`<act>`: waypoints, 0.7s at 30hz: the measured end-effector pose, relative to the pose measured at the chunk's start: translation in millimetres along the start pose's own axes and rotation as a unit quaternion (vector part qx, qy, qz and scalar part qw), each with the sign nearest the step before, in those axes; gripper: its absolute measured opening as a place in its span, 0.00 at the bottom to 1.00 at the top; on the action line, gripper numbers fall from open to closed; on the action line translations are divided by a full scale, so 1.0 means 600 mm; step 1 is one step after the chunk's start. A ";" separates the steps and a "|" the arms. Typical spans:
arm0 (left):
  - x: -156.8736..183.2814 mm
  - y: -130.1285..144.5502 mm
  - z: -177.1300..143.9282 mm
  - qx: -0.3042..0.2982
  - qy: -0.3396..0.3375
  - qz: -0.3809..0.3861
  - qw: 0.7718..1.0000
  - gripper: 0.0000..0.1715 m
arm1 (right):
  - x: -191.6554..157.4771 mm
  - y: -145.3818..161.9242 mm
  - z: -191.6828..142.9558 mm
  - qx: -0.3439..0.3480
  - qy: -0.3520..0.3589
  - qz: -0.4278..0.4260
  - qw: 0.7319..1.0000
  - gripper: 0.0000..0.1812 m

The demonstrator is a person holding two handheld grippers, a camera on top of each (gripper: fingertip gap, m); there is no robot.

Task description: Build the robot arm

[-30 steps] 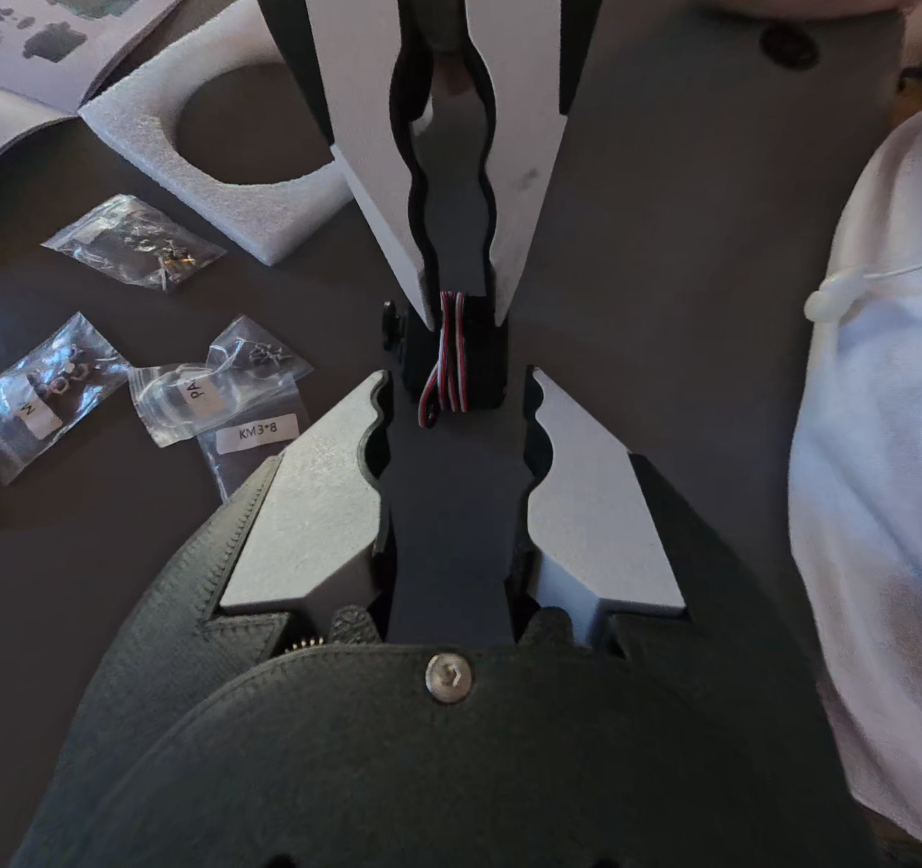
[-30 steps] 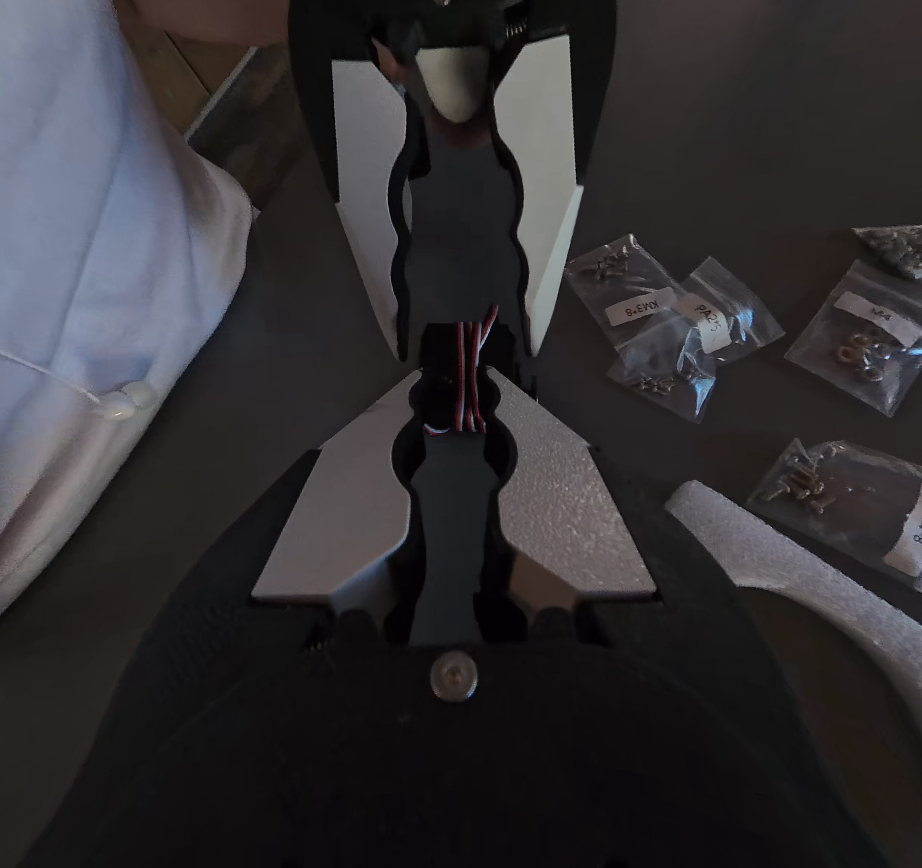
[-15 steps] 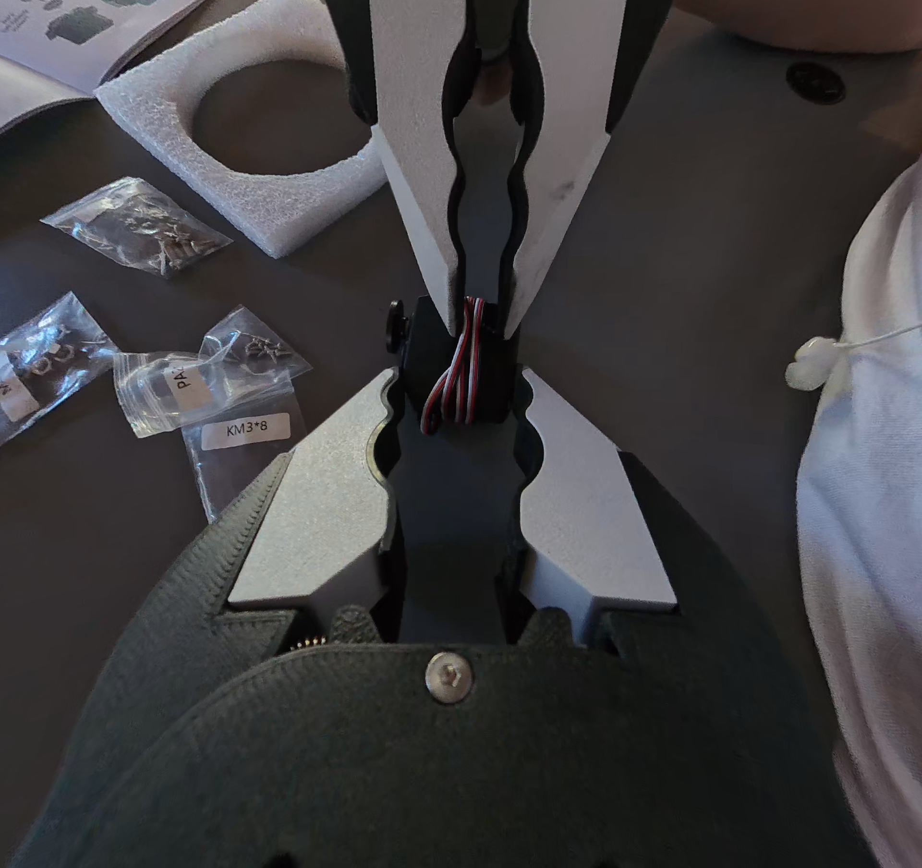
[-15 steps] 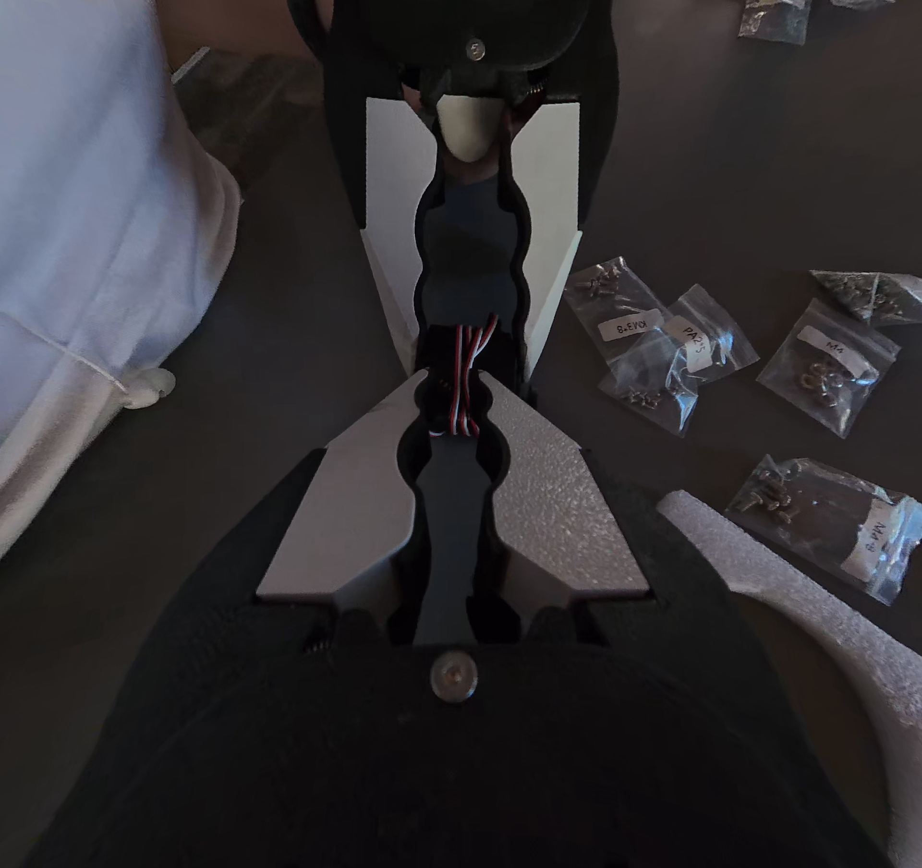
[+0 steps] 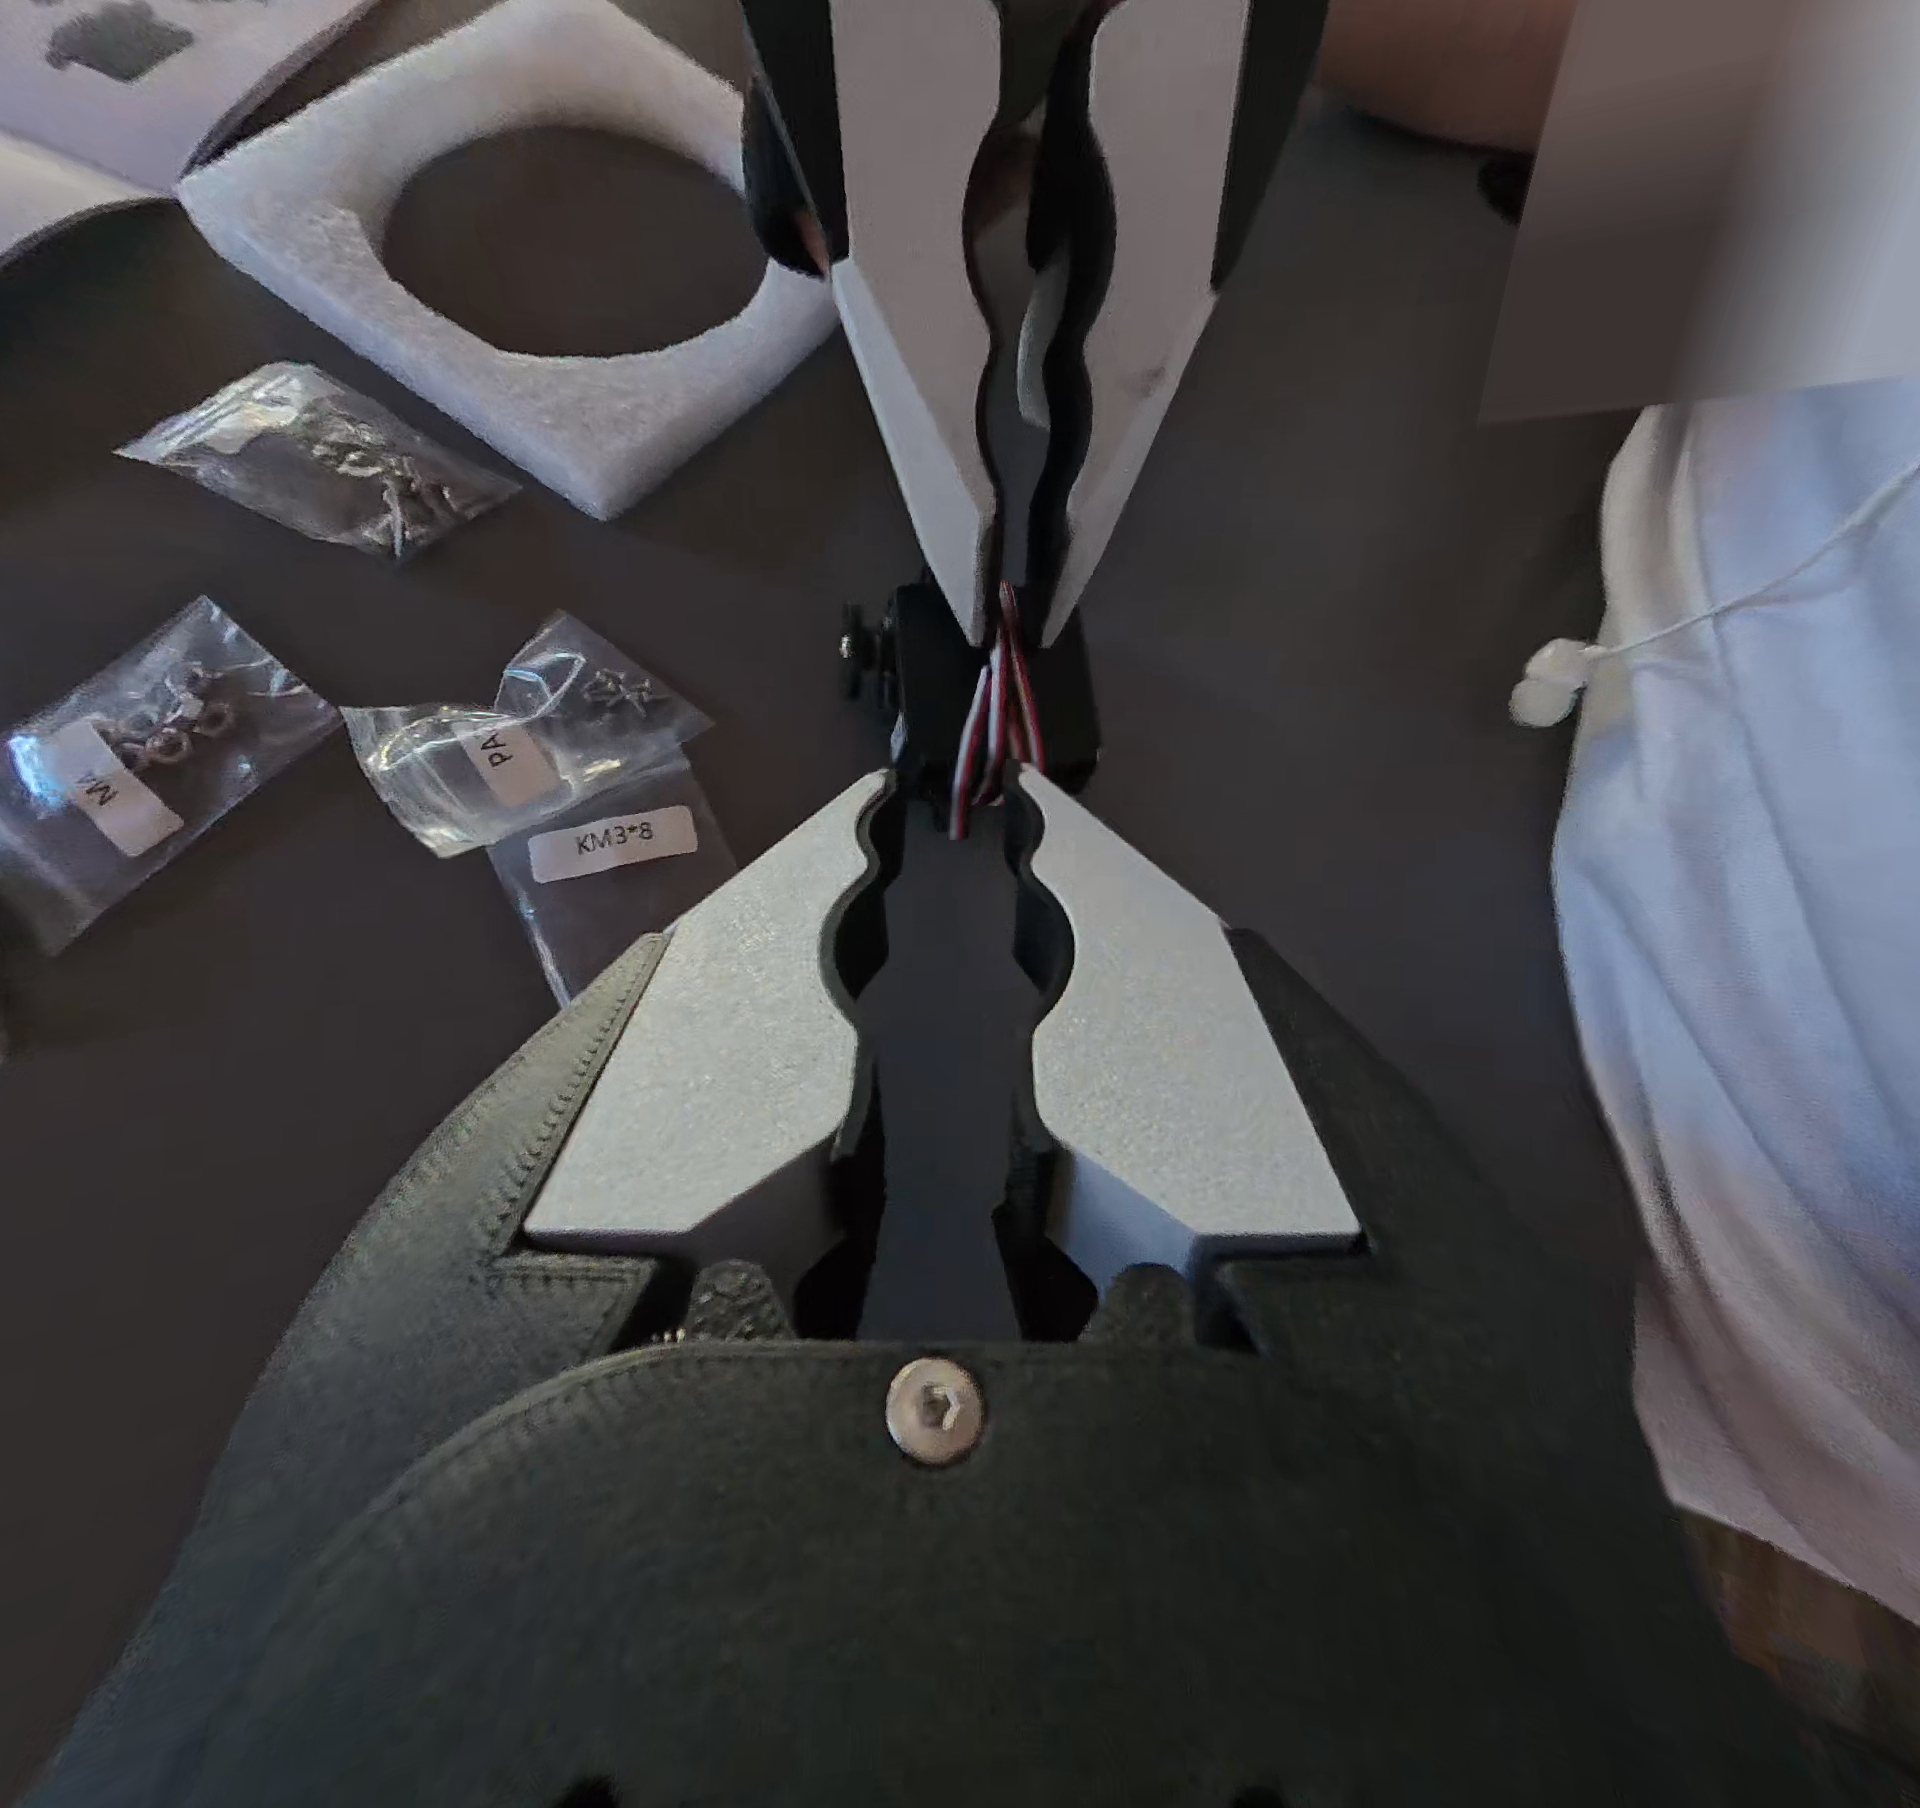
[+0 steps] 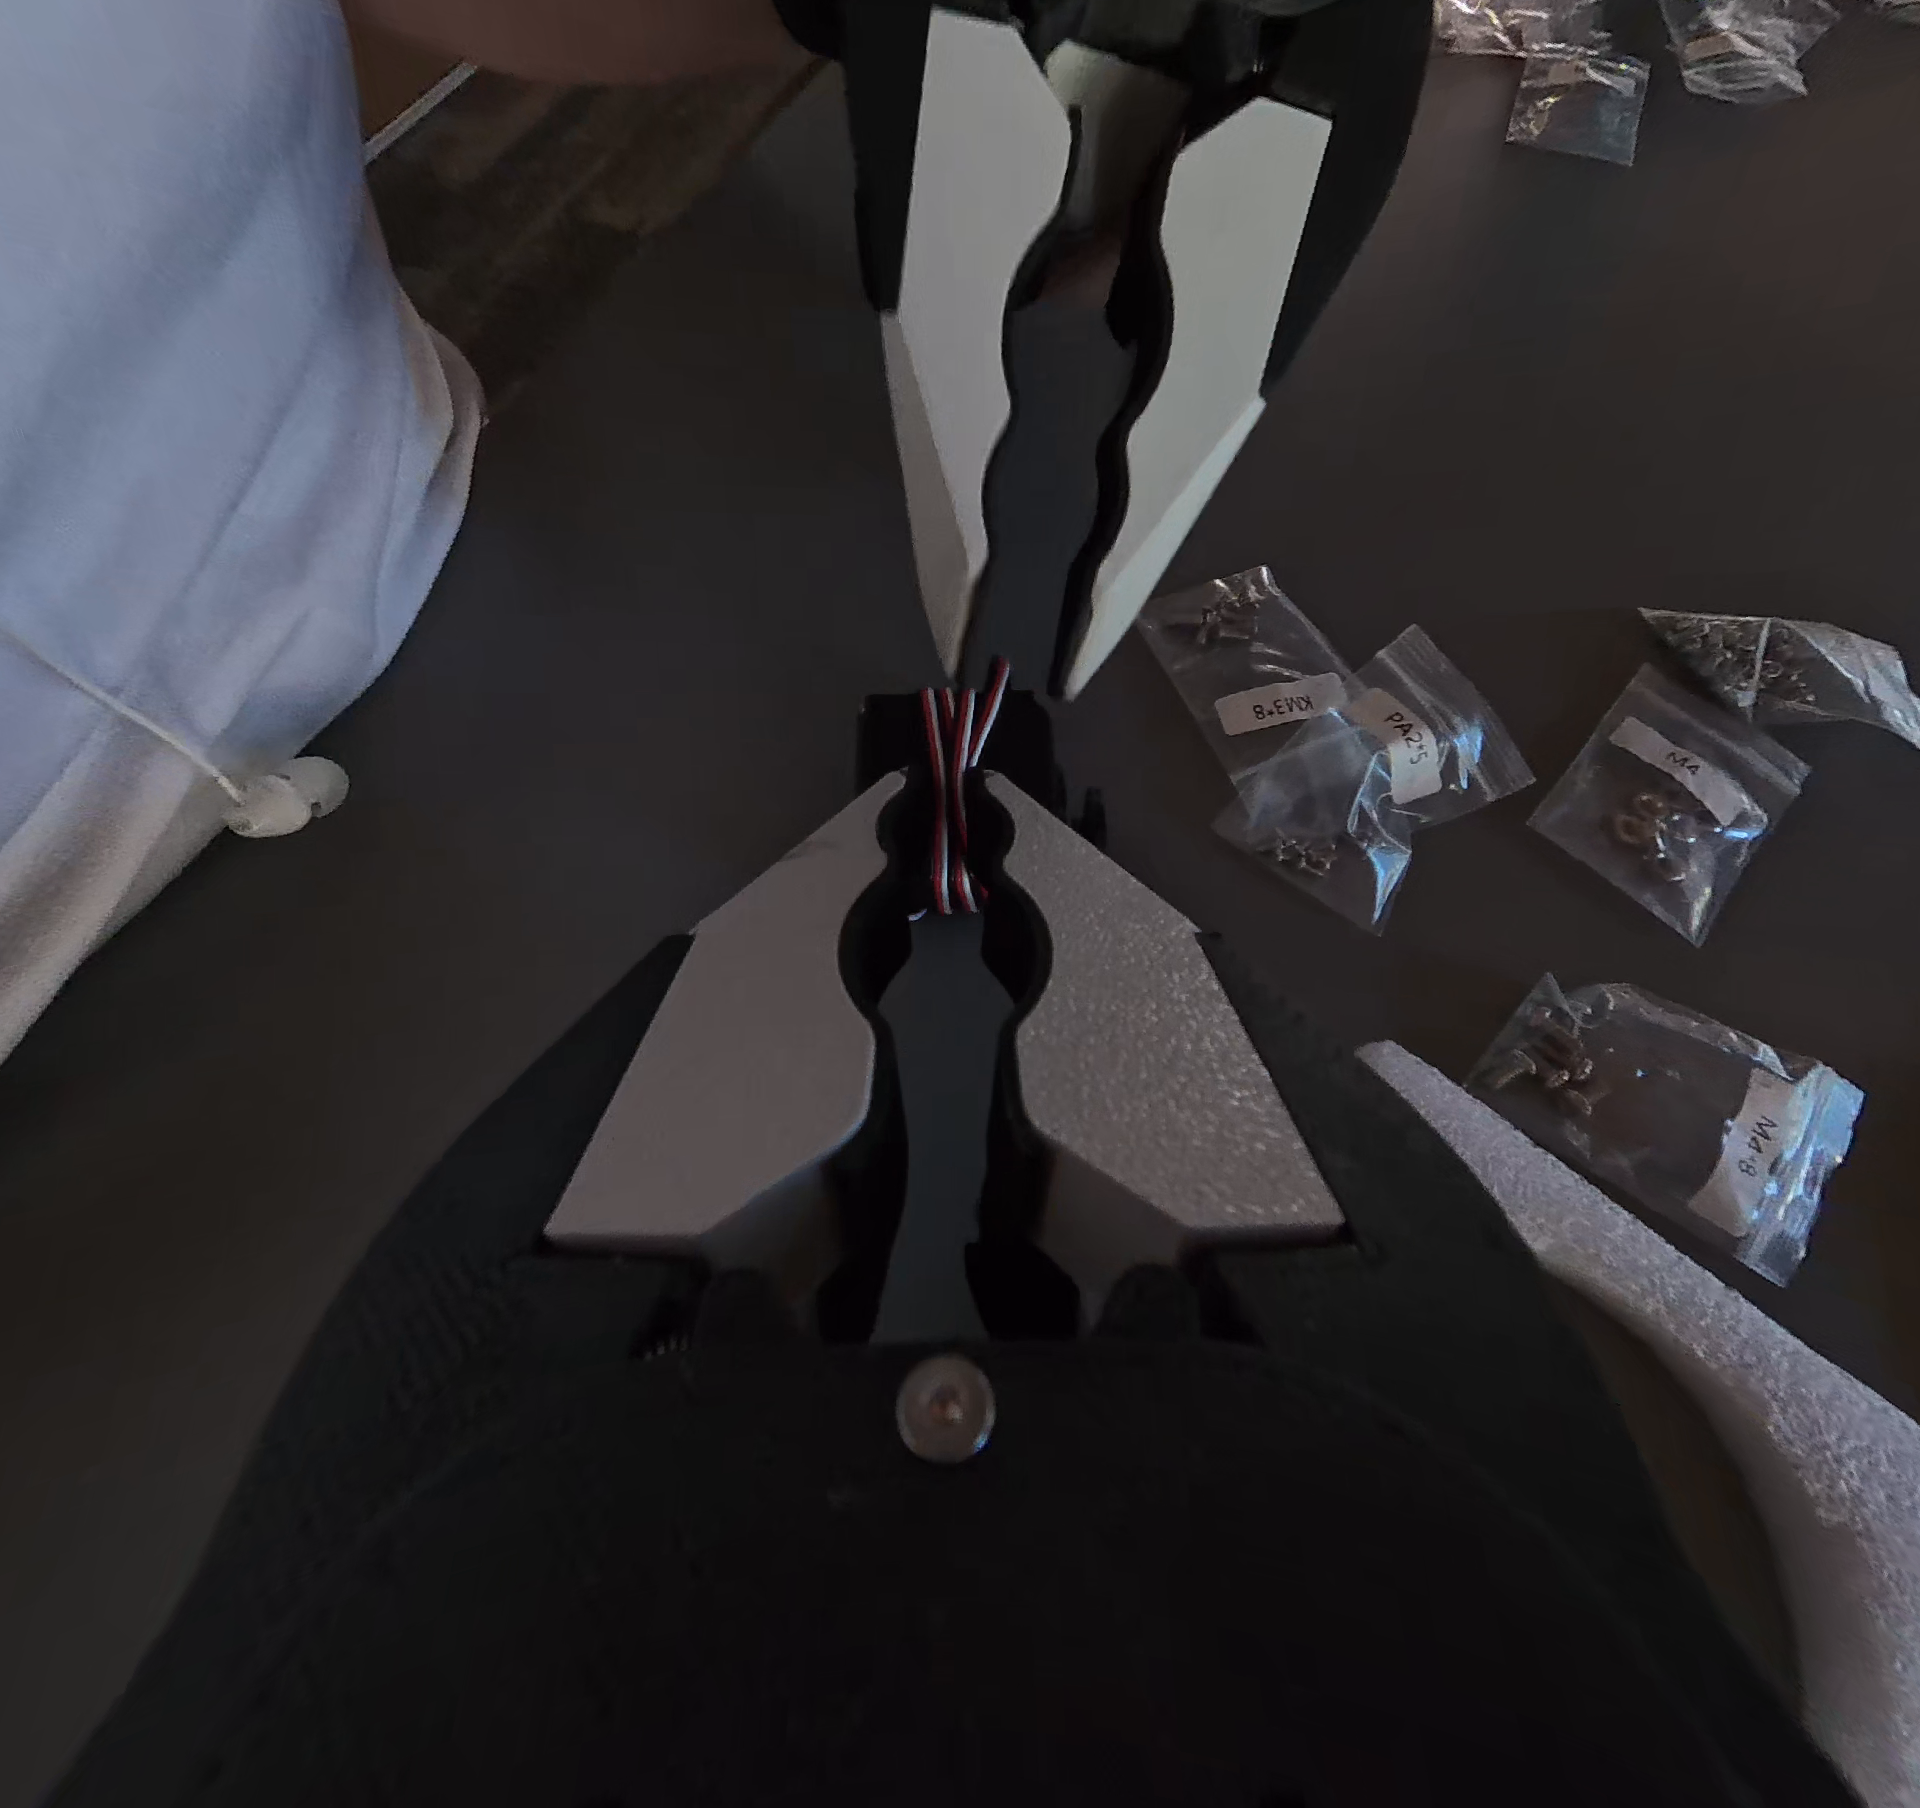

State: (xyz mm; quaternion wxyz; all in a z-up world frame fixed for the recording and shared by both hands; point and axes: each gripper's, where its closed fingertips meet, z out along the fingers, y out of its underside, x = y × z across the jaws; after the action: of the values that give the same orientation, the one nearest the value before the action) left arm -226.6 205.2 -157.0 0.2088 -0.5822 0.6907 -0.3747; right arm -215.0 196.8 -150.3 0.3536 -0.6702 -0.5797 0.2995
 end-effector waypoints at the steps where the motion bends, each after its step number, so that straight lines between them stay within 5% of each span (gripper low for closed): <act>1: -0.001 0.001 0.002 -0.008 -0.003 0.008 1.000 0.09 | 0.000 0.001 0.000 -0.003 0.001 -0.005 1.000 0.04; 3: 0.000 0.000 0.002 -0.013 -0.003 0.016 1.000 0.02 | 0.001 0.001 -0.002 -0.001 0.004 -0.009 1.000 0.04; 17: -0.021 -0.008 0.001 0.067 -0.039 -0.177 0.981 0.01 | 0.011 0.003 -0.004 -0.021 0.063 -0.098 0.993 0.04; 21: -0.019 -0.016 -0.005 0.102 -0.066 -0.180 0.976 0.01 | 0.010 0.000 -0.007 -0.013 0.067 -0.092 0.993 0.04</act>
State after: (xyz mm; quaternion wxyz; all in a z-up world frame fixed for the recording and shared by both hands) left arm -220.2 216.8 -149.5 0.2416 -0.6959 0.5174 -0.4354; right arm -210.6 202.0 -147.7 0.4087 -0.6371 -0.6181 0.2122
